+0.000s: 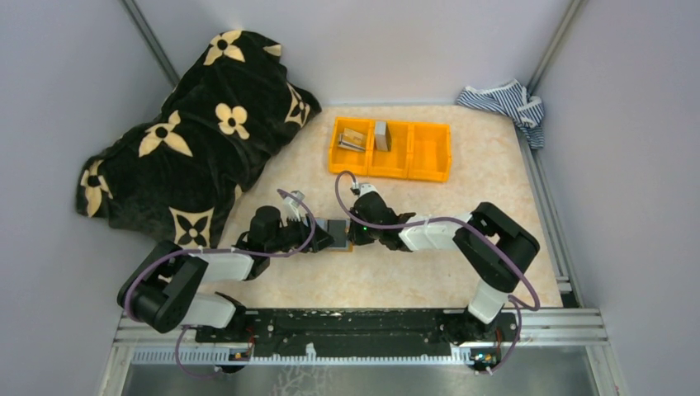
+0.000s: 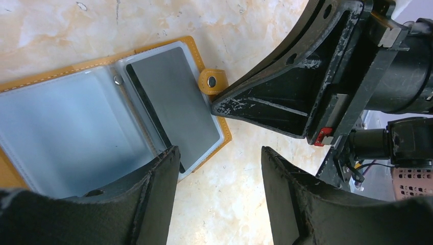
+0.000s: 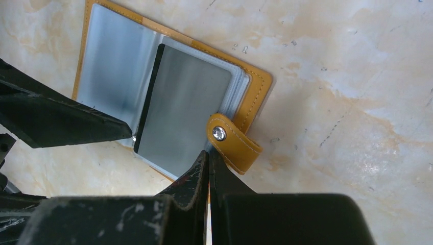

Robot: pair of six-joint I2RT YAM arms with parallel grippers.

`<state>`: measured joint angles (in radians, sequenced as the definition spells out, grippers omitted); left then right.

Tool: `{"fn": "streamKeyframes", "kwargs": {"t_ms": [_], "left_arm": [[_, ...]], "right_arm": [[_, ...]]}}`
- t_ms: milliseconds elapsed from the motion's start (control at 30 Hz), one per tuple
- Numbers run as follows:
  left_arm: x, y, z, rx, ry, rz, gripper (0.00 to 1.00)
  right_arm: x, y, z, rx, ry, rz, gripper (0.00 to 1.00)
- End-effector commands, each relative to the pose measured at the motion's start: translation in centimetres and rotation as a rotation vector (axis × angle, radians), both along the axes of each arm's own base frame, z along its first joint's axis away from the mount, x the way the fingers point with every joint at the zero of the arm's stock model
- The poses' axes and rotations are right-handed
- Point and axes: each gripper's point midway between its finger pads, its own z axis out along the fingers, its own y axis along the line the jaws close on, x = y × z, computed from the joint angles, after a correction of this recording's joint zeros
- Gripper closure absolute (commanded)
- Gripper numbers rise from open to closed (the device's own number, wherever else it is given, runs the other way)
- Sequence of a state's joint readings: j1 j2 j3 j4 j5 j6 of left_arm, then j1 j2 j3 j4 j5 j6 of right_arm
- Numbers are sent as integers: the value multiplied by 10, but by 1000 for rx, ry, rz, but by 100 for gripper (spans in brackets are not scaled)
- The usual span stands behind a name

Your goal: Take the credit cards out of the card holder

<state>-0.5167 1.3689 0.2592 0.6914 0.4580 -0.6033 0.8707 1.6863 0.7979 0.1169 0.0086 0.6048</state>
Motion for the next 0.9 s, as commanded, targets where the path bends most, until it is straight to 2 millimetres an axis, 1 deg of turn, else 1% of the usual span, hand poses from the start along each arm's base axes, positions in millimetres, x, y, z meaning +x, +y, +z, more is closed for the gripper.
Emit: {"fn": "streamKeyframes", "kwargs": {"t_ms": [0,267,433,600,700,867], "left_arm": [[8,2,0,17,-18,17,34],[12,1,0,4,-23,12,35],[12,-6,1,-25,-18,-17,35],[14,-8,-2,-36,-7,-25,35],[16,-6,-2,-18,-24,-17,36],[25,7,-3,62,-80,16,35]], "right_arm": [[0,3,-3,-2,-10,-1,100],[-2,0,-9,-23,-1,-4,100],[-2,-2,-11,-28,2,-4,100],[-3,-2,-12,-29,3,-5,100],[-3,-4,-13,-29,7,-7,100],[-3,-5,-16,-26,14,-7,100]]}}
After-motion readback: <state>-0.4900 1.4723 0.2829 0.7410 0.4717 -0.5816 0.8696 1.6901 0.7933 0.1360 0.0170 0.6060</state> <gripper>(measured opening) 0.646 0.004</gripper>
